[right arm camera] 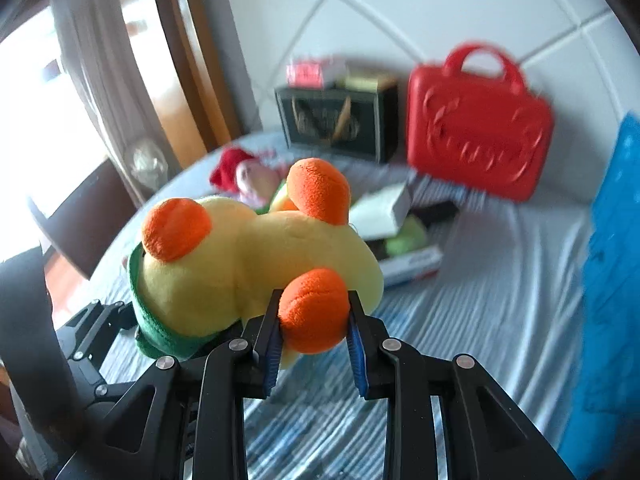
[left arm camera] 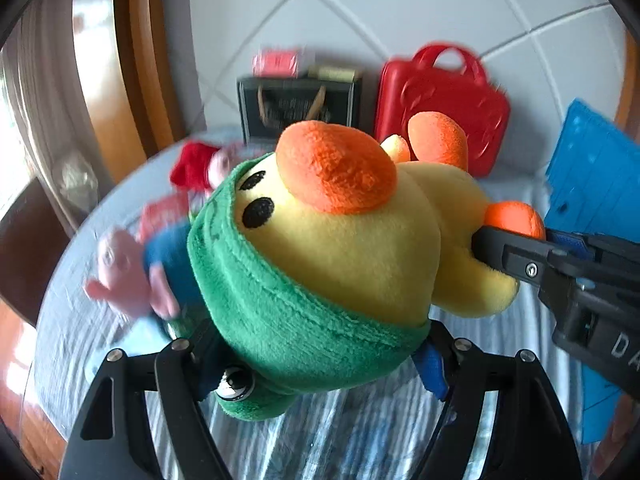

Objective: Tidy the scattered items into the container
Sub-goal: 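Lift and carry the duck plush with both tools over the blue box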

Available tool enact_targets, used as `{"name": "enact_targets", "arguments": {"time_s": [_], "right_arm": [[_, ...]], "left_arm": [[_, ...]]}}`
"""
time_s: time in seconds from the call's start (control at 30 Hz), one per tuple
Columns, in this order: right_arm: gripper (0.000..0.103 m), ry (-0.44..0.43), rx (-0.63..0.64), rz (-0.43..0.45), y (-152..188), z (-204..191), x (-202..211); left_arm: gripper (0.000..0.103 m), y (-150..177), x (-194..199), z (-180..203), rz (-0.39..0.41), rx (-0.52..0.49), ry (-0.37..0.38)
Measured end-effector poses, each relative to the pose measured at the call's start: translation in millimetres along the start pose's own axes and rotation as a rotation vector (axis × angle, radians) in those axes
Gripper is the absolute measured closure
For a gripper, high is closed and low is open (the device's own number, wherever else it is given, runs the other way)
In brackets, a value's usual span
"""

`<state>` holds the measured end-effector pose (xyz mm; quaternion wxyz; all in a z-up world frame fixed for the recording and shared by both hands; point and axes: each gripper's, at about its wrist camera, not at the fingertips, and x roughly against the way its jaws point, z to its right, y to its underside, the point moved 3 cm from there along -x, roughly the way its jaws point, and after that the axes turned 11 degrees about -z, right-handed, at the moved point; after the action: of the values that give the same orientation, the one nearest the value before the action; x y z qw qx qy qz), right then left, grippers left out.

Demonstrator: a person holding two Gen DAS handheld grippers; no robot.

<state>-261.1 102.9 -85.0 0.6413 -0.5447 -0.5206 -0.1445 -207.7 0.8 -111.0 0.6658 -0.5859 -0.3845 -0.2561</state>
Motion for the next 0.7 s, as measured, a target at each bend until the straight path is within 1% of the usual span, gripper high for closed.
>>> {"name": "enact_targets", "arguments": {"time_s": [0.2,0.27,0.3,0.4,0.53,0.57,0.7], "right_arm": [[0.075,0.071,-0.033,0.200,0,-3,83],[0.075,0.101,-0.047,0.253,3,-5,108],[0.075,0.121,-0.058,0.293,6,-4,129],[0.075,0.175,-0.074,0.368,15,2,174],[0.075,0.272,-0.093,0.456,38,19,237],[0.075,0.286,-0.096,0.467,43,23,246],[0.075,0.358,-0.137,0.503,80,64,300]], "left_arm": [[0.027,-18,69,21,0.165,-0.065,0.032],[0.027,-22,95,33,0.224,-0.091,0.061],[0.027,-23,109,40,0.253,-0.105,0.077],[0.027,-26,142,61,0.309,-0.131,0.131],[0.027,-22,187,106,0.364,-0.188,0.205],[0.027,-20,196,119,0.376,-0.209,0.217],[0.027,-8,227,177,0.402,-0.291,0.260]]}}
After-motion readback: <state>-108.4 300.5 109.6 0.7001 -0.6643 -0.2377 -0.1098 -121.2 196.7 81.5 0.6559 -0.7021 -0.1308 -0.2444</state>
